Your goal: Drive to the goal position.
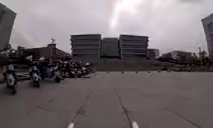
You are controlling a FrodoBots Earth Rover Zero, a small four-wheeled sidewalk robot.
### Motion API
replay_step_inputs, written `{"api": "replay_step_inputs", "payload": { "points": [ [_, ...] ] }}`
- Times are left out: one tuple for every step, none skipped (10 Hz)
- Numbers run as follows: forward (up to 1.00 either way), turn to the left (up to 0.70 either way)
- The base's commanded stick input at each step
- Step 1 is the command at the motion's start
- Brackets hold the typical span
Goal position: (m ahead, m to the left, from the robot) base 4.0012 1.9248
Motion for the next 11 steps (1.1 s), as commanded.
{"api": "replay_step_inputs", "payload": {
  "points": [
    [0.70, 0.00],
    [0.70, 0.00],
    [0.70, 0.00],
    [0.70, 0.00],
    [0.70, 0.00],
    [0.70, 0.00],
    [0.70, 0.00],
    [0.70, 0.00],
    [0.70, 0.00],
    [0.70, 0.00],
    [0.70, 0.00]
  ]
}}
